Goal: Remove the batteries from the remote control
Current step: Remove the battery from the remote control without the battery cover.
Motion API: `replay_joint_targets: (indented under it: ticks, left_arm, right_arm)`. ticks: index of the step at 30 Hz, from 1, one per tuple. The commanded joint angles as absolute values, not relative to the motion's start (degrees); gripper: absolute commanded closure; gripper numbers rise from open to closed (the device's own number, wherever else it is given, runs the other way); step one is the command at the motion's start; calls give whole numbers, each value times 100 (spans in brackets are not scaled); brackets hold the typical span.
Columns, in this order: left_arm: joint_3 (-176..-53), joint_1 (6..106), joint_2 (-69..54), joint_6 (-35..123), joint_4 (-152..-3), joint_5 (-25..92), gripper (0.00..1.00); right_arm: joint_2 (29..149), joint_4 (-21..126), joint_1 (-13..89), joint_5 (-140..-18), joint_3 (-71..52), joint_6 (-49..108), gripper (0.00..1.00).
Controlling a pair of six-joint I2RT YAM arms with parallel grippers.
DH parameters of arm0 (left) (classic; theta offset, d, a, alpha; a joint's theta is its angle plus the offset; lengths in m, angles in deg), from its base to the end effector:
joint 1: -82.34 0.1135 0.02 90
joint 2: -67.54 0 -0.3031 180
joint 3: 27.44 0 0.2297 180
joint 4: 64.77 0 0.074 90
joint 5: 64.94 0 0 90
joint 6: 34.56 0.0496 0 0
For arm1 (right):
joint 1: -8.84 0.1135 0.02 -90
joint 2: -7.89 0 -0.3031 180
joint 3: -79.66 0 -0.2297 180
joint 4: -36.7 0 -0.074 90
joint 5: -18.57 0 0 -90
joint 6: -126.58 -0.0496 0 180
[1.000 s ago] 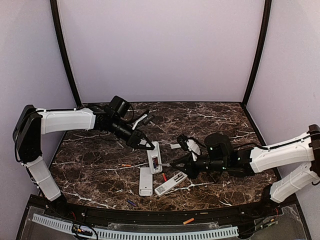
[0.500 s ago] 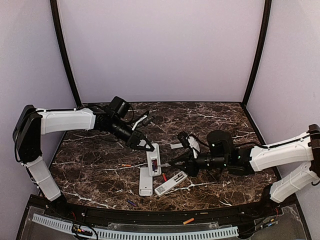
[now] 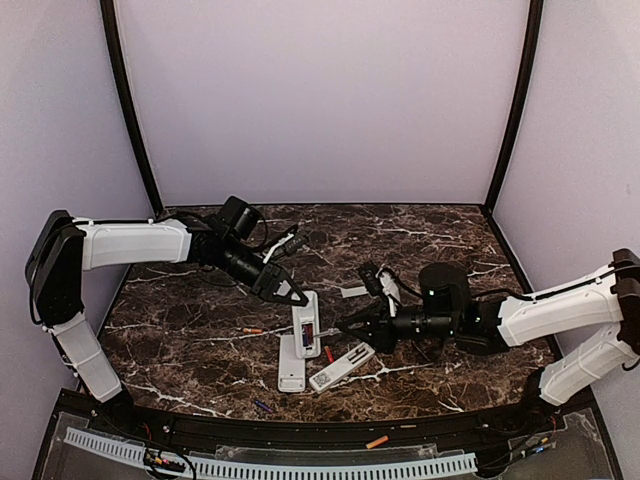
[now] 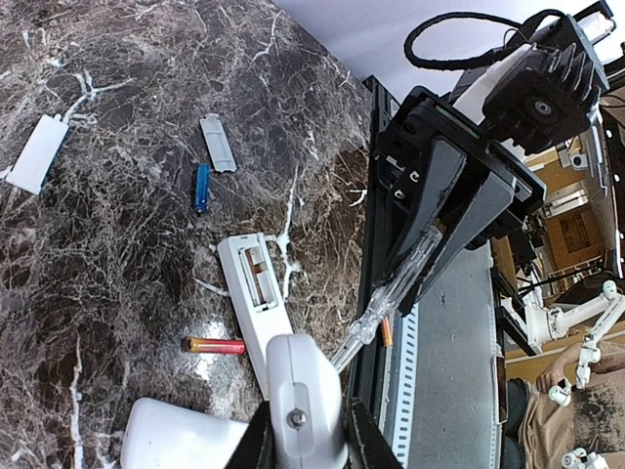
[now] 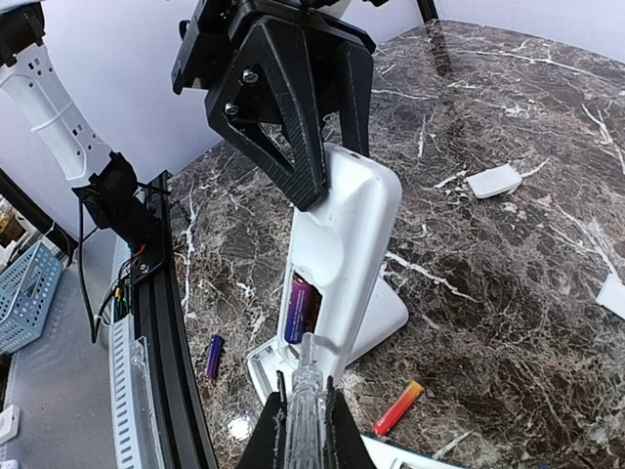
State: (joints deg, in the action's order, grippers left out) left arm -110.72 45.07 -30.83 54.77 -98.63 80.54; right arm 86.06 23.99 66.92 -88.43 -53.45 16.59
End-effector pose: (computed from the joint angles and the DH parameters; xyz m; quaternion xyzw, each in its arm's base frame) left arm 0.2561 -0.2463 0.2766 0.4152 0.7357 -0.5131 0.1518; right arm 0.1301 0.2362 0.2522 -0.3436 0.7309 0.4568 0.3729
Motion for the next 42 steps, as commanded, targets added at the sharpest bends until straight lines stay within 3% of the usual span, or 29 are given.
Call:
replay_joint_targets:
  ticks: [1,23,32,42]
  left_arm:
    - [-11019,4482,-2767,5479,-9557,8248,100]
    - [-10804,4404,-2539,5605,-9331,6661,100]
    - [-10626,4410,-2255,5045,-8986,6403,100]
    - [-9791,4464,-1374,3432,-8228,5669,100]
  right_arm:
    - [8617,1801,6685,-9352,-5329,1404,100]
    - [8316,1274,6655,-9685,-5394,685,100]
    - [7974,2470,6648,-9001,-5227,967,100]
    - [7216,4434,6695,-7259,-4599,121,100]
